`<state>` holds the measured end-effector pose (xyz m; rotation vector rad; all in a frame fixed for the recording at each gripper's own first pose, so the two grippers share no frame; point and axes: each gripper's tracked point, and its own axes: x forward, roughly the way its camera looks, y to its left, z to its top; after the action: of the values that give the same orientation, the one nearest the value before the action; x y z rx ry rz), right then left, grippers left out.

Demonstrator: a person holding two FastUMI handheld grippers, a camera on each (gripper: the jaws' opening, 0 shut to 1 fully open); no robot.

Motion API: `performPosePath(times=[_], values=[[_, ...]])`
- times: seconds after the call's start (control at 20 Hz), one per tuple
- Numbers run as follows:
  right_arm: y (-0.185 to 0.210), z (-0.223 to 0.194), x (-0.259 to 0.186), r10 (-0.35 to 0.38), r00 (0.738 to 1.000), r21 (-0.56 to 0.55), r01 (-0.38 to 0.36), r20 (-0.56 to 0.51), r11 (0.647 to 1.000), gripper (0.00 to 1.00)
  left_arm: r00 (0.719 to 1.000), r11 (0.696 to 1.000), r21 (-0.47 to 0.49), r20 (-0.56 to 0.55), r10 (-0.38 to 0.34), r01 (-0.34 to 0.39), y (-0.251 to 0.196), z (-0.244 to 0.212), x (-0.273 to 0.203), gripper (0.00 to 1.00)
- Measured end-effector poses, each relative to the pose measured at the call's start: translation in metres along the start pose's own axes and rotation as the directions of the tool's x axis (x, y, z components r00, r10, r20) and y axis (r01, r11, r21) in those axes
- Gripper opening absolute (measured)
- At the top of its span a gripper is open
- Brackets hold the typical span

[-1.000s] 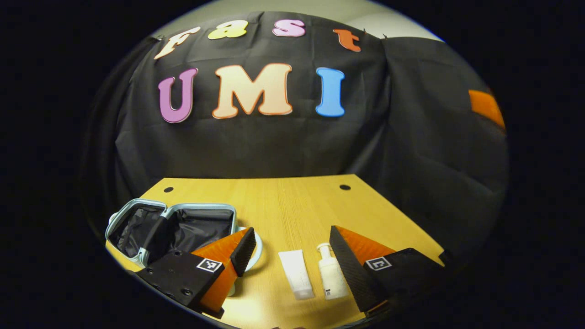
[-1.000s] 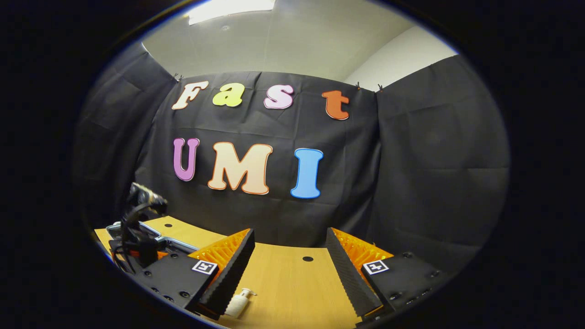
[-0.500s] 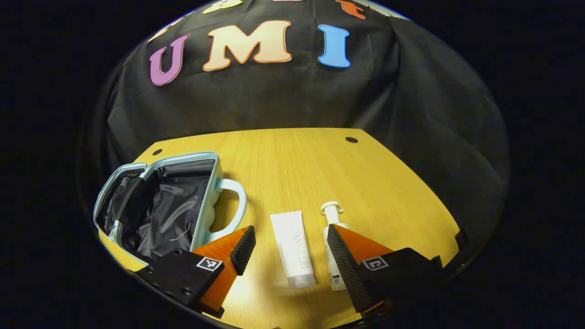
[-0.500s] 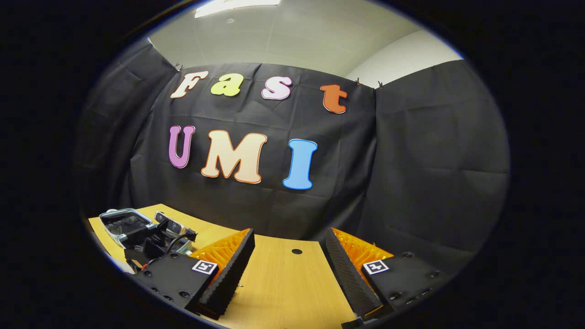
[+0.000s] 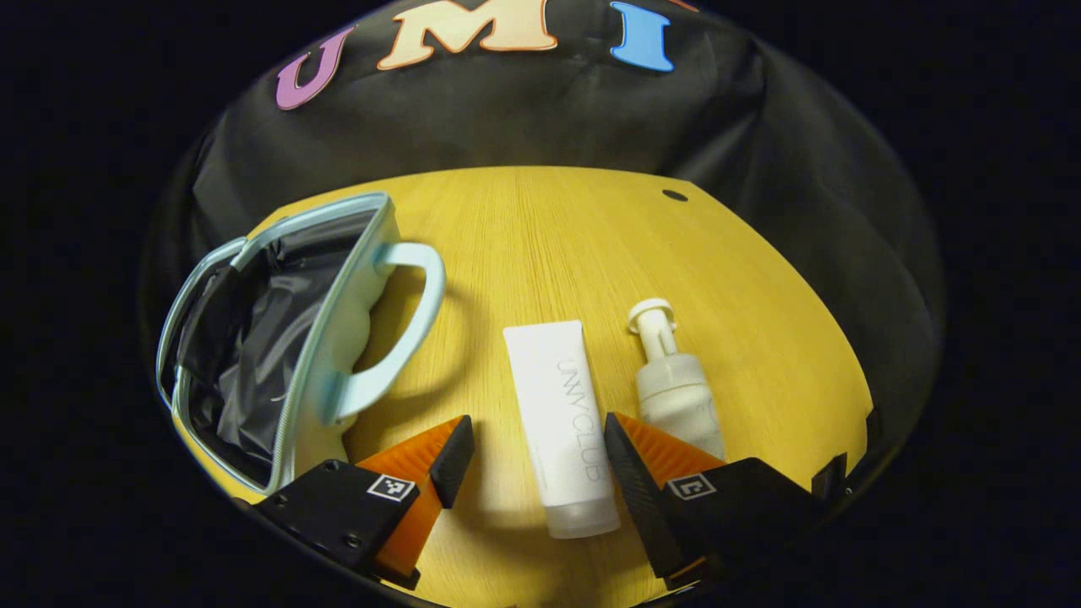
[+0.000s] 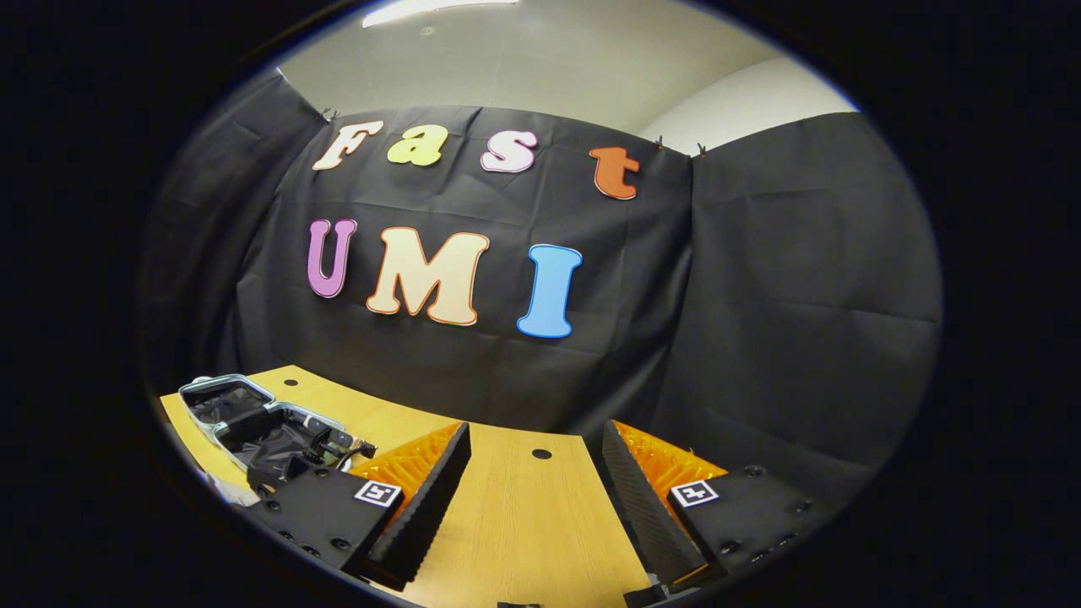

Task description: First open the suitcase, pack the skin care products into it, and then close the suitcase.

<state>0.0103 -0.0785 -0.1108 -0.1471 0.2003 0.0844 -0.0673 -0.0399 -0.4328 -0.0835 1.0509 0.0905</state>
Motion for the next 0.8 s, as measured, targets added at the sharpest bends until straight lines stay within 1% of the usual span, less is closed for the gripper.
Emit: performPosePath(times=[0.15,0.2,0.25,0.3,0.35,0.4,0.45,0.5,0.55,0.6,0.65,0.7,0.75,0.8], values=[[0.005,-0.011,0.003,0.011,1.000,0.012,-0.011,-0.027,1.000,1.00,1.000,0.999,0.050,0.001,0.007,-0.007,-0.001,-0.002,0.000,0.91],[0.011,-0.018,0.004,0.021,0.999,0.021,-0.020,-0.044,1.000,1.00,1.000,0.998,0.062,0.017,-0.005,0.004,-0.002,0.000,0.004,0.91],[0.015,-0.026,0.006,0.030,0.998,0.029,-0.029,-0.064,0.999,1.00,1.000,0.998,0.068,0.023,-0.014,0.013,-0.003,0.000,0.003,0.86],[0.020,-0.035,0.009,0.042,0.996,0.039,-0.039,-0.083,0.998,1.00,0.999,0.998,0.066,0.037,-0.006,0.003,-0.002,0.002,0.002,0.68],[0.027,-0.044,0.012,0.056,0.993,0.051,-0.051,-0.106,0.997,1.00,0.999,0.998,0.064,0.034,-0.013,0.011,-0.003,0.002,0.006,0.51],[0.033,-0.053,0.016,0.070,0.988,0.064,-0.062,-0.134,0.996,1.00,0.999,0.998,0.061,0.033,-0.026,0.024,-0.002,0.002,0.005,0.48],[0.041,-0.064,0.019,0.086,0.983,0.079,-0.074,-0.161,0.994,1.00,0.999,0.998,0.053,0.035,-0.040,0.038,-0.001,0.002,0.004,0.48],[0.048,-0.075,0.023,0.101,0.976,0.092,-0.085,-0.190,0.992,1.00,0.998,0.998,0.043,0.039,-0.050,0.048,0.000,0.003,0.004,0.45],[0.055,-0.085,0.027,0.116,0.969,0.104,-0.095,-0.217,0.990,1.00,0.997,0.998,0.036,0.040,-0.059,0.058,-0.001,0.005,0.004,0.39],[0.061,-0.095,0.030,0.128,0.962,0.114,-0.103,-0.240,0.988,1.00,0.997,0.997,0.031,0.040,-0.068,0.067,0.000,0.005,0.003,0.40],[0.068,-0.106,0.035,0.141,0.954,0.123,-0.112,-0.266,0.986,1.00,0.997,0.997,0.022,0.039,-0.073,0.073,0.001,0.006,0.002,0.34],[0.076,-0.117,0.040,0.156,0.944,0.137,-0.121,-0.291,0.983,1.00,0.996,0.997,0.013,0.040,-0.075,0.075,0.001,0.007,0.002,0.33],[0.084,-0.128,0.045,0.173,0.934,0.157,-0.129,-0.311,0.979,1.00,0.996,0.997,0.005,0.034,-0.081,0.081,0.002,0.005,-0.001,0.29],[0.093,-0.141,0.049,0.191,0.921,0.179,-0.136,-0.339,0.974,1.00,0.995,0.996,-0.002,0.037,-0.091,0.091,0.001,0.006,-0.003,0.29]])
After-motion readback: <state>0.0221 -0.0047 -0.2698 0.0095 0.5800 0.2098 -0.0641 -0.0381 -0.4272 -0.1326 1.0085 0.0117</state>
